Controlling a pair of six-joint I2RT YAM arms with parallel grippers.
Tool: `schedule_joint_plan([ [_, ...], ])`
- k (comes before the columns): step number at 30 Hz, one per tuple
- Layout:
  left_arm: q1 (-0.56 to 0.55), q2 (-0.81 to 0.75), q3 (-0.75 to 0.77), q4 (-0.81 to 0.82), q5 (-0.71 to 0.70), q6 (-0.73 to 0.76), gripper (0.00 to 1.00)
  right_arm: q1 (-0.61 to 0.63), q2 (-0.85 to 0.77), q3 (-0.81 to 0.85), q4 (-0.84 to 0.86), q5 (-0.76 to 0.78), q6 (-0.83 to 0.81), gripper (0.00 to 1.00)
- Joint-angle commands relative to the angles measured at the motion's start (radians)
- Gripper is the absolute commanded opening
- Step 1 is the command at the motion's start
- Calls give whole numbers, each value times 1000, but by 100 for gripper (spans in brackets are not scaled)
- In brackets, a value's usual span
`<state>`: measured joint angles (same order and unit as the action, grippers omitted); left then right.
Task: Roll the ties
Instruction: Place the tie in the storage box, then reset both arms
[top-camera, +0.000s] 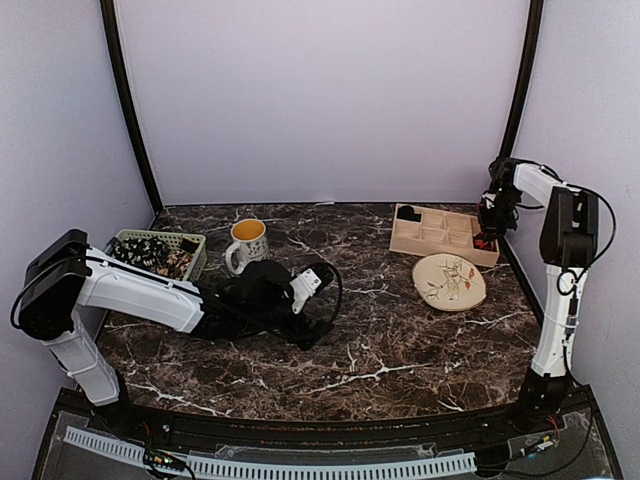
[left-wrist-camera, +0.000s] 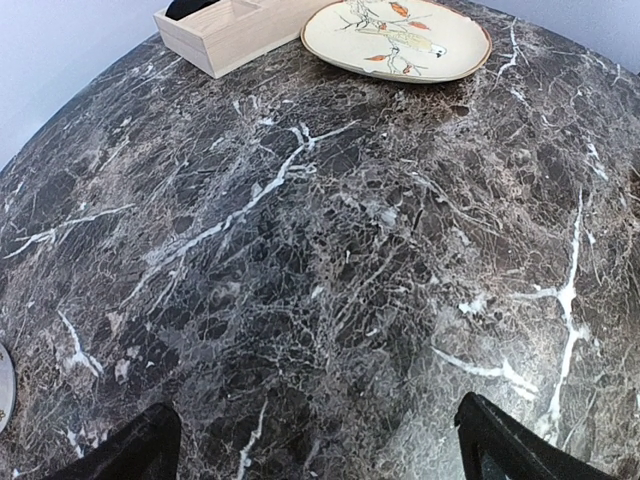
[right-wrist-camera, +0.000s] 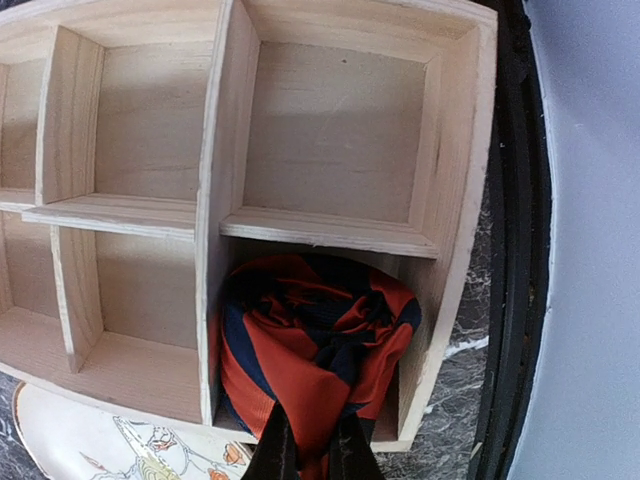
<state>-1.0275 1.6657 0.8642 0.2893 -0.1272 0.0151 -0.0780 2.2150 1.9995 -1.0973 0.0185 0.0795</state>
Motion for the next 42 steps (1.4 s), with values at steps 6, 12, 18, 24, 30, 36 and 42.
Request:
schedule_joint_plan([
  [6, 6, -37, -22, 9, 15, -23, 99, 17, -17, -83, -43, -51, 16, 0],
  [12, 6, -37, -13, -2, 19, -23, 99, 9, 91, 22, -60, 22, 35, 12],
  [18, 6, -46, -15, -9, 5, -31, 99, 9, 91, 90, -75, 118, 60, 26],
  [24, 6, -45, 2, 2, -6, -38, 99, 10, 31, 131, -65, 103, 67, 42],
  [30, 6, -56, 48, -18, -39, -42, 99, 13, -53, 140, -60, 52, 76, 60],
  [36, 33, -96, 134, -104, -18, -133, 99, 15, -181, 88, -40, -22, 75, 78],
  [42, 107, -55, 414, -468, -5, -245, 99, 49, -400, -40, 47, -138, 79, 86],
])
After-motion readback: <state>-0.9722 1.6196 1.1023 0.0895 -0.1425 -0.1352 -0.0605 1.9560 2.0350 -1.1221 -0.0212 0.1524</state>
